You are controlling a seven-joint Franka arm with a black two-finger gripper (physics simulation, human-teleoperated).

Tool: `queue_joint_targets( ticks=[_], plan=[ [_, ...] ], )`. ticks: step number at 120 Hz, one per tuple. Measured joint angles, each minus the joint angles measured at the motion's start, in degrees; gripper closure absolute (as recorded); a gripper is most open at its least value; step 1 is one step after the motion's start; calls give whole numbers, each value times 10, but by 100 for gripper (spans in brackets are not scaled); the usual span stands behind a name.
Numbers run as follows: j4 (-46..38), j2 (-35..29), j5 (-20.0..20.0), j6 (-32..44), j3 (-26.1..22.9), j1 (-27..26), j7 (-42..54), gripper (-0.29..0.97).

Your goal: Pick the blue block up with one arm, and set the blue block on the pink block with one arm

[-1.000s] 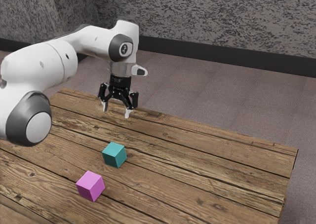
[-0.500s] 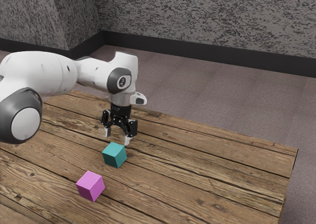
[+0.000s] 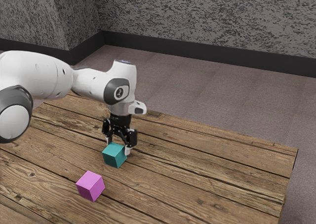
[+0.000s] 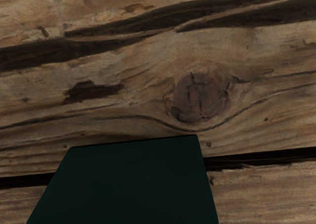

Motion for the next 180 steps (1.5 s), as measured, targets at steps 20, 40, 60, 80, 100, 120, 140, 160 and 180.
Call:
queue_joint_targets(
  ticks=[20, 40, 60, 80, 100, 120, 140, 160, 180],
  plan=[
    [-7, 0, 0, 6, 1, 1, 5, 0],
    [-14, 2, 1, 11, 4, 1, 9, 0],
    [-14, 5, 1, 17, 4, 1, 11, 0],
    [-14, 6, 1, 20, 4, 1, 13, 0],
    [-14, 6, 1, 22, 4, 1, 14, 1],
    [-14, 6, 1, 22, 4, 1, 14, 15],
    [-14, 6, 2, 22, 4, 1, 12, 25],
    [-16, 5, 3, 23, 4, 1, 10, 27],
    [-41, -46, 5, 20, 5, 1, 7, 30]
  ],
)
